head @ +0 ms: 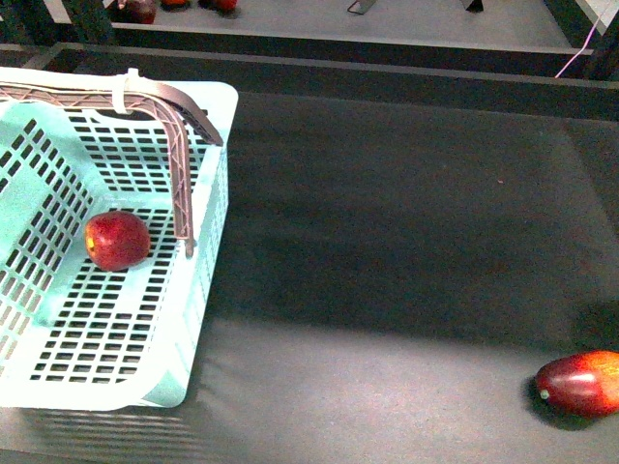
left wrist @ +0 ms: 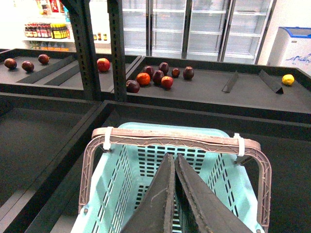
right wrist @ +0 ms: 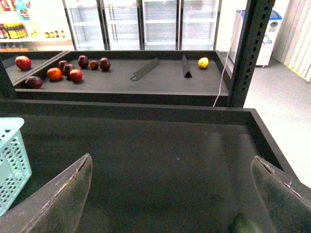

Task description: Pick apple with right arm and hold basket with left

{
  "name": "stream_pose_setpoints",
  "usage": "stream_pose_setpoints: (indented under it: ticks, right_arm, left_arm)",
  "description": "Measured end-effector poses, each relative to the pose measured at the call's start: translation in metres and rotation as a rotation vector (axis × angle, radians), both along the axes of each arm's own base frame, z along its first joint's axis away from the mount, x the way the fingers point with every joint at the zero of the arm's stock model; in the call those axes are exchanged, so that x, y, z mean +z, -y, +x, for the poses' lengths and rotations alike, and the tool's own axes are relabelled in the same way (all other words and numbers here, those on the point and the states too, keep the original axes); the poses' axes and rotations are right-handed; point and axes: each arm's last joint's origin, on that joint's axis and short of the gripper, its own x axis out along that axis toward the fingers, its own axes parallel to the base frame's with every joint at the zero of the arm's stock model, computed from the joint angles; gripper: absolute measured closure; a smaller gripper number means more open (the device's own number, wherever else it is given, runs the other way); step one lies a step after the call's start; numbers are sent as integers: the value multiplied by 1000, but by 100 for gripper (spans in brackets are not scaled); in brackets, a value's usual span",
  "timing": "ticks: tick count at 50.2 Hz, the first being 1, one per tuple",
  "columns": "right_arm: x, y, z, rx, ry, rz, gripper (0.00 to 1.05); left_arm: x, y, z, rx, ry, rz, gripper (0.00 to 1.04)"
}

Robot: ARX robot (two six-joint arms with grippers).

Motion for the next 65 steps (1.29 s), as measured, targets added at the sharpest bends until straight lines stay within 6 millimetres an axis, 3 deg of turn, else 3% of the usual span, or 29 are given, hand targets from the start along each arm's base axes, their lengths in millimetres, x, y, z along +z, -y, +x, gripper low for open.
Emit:
stream_pose_setpoints:
  ticks: [17,23,53,65]
  right_arm:
    - [0,0,0,0,0,0,9]
    - [0,0,0,0,0,0,9]
    - [0,0,0,0,0,0,9]
    - [0,0,0,0,0,0,9]
  left_arm:
    - [-1,0,-7,0,0,0,101]
    - [-3,0,-18,0,-8,0,101]
    - [-3,0,-18,0,-5,0,101]
    - [-3,0,-18,0,-5,0,44]
